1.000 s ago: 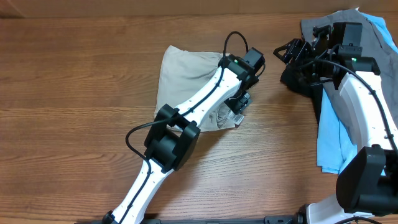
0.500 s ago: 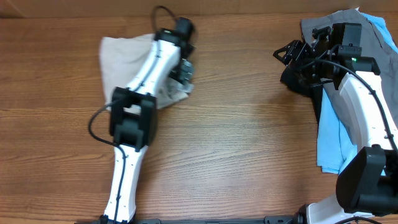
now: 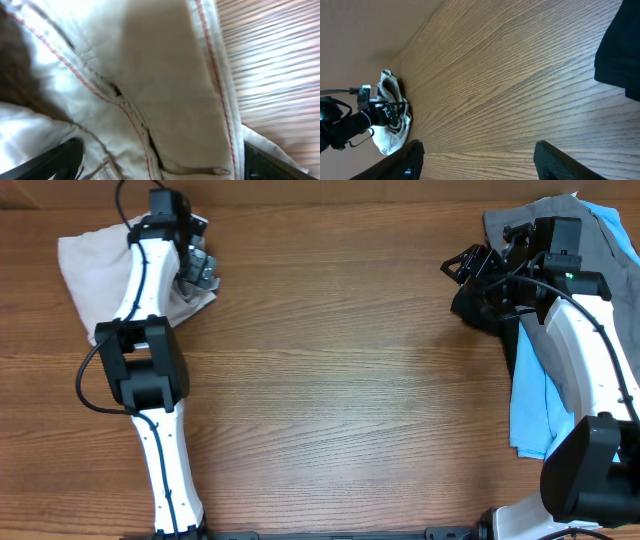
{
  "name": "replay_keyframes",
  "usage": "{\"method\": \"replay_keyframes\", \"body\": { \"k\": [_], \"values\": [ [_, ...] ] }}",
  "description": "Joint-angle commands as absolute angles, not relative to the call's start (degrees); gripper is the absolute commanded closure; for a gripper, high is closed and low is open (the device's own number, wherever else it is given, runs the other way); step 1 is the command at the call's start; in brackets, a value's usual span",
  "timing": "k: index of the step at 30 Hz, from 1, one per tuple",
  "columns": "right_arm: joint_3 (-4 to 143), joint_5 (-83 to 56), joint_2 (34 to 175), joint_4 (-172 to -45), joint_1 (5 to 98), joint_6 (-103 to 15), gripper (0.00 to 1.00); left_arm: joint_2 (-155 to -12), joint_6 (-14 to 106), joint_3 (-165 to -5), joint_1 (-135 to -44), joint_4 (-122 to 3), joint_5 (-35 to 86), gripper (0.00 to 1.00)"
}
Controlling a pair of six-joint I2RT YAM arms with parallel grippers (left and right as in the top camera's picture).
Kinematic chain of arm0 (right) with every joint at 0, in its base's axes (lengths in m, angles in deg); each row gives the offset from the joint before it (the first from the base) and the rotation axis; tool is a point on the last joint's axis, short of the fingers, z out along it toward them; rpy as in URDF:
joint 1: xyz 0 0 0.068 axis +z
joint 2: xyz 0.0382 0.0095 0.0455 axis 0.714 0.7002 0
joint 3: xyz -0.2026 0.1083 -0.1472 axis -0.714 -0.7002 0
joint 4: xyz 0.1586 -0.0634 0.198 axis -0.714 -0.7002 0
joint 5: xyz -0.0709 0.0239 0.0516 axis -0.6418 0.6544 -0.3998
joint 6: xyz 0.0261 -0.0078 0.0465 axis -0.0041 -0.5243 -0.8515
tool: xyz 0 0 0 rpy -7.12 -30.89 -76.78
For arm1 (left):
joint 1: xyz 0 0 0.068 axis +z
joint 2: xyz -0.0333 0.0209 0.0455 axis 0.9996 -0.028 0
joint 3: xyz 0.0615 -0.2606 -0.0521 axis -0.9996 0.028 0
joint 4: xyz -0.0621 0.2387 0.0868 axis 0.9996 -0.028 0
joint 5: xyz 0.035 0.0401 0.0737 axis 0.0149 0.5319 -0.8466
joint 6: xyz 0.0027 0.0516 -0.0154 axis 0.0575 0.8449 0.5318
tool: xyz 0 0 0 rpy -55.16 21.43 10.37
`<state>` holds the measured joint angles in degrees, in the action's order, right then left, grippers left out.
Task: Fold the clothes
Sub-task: 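Place the folded shorts at the table's top-left corner with the left gripper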
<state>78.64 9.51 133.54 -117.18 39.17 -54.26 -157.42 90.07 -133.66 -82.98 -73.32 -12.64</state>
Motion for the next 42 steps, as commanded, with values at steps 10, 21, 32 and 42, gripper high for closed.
{"method": "replay_keyframes", "body": {
  "k": [10,21,32,42],
  "values": [
    [78.61,9.2,133.54,-117.99,38.73,-53.82,0.2,-147.43,65.32,-157.14,-81.78,-106.48,-10.23,0.0],
    [78.61,6.16,133.56,-122.58,38.73,-49.27,0.15,-147.03,49.48,-154.23,-68.97,-116.03,2.12,0.0],
    [78.53,6.38,133.56,-123.39,38.73,-48.51,0.14,-147.03,50.66,-136.77,-66.55,-108.51,-1.64,0.0],
    [78.53,6.16,133.56,-122.43,38.73,-48.51,0.14,-147.03,57.67,-117.14,-66.57,-91.97,-1.91,0.0]
  ]
}}
